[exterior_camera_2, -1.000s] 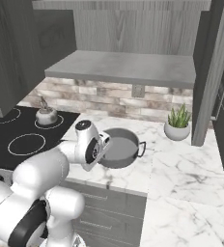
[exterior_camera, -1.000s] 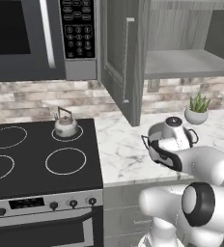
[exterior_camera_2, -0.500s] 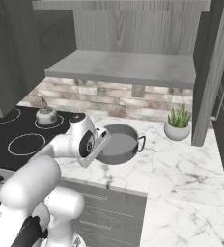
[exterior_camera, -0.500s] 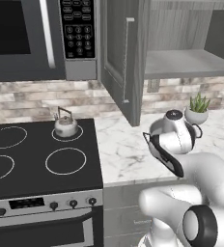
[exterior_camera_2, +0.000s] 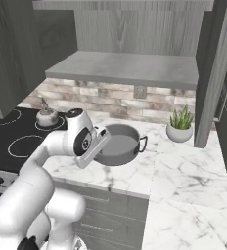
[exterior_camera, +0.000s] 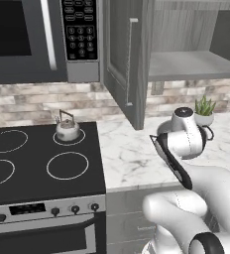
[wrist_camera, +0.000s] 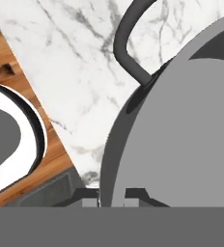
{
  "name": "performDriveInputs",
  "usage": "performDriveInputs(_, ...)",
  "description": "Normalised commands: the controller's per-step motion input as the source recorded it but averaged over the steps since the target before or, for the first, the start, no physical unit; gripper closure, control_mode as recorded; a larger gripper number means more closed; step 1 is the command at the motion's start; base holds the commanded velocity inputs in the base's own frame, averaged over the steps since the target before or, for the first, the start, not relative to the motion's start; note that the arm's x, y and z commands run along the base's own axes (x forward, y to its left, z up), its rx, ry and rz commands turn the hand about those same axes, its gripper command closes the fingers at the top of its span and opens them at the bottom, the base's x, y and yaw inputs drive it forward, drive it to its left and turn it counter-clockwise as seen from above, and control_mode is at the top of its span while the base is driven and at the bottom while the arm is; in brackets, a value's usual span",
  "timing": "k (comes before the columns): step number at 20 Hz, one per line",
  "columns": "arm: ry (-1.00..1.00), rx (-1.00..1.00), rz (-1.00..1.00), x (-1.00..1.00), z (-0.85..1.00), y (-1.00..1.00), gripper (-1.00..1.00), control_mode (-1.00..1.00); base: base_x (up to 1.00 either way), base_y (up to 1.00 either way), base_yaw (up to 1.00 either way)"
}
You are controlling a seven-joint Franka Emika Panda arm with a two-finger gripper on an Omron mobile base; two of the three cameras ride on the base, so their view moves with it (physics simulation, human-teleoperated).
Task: Pick the kettle from the cabinet and place it on a stove burner. Then pick the pot from the counter and place it on another stove burner. Finally, turn both burners on.
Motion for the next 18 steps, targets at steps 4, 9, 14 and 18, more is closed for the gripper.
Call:
performDriveInputs(4,0.00,0.00,0.00,-0.37,0.38,-0.01,1.00,-1.00,0.00,0.00,0.00)
performDriveInputs(9,0.01,0.00,0.00,-0.35,0.32,0.00,1.00,-1.00,0.00,0.00,0.00)
performDriveInputs(14,0.00,0.00,0.00,-0.41,0.27,-0.01,1.00,-1.00,0.00,0.00,0.00)
performDriveInputs(18,0.00,0.00,0.00,-0.42,0.29,0.00,1.00,-1.00,0.00,0.00,0.00)
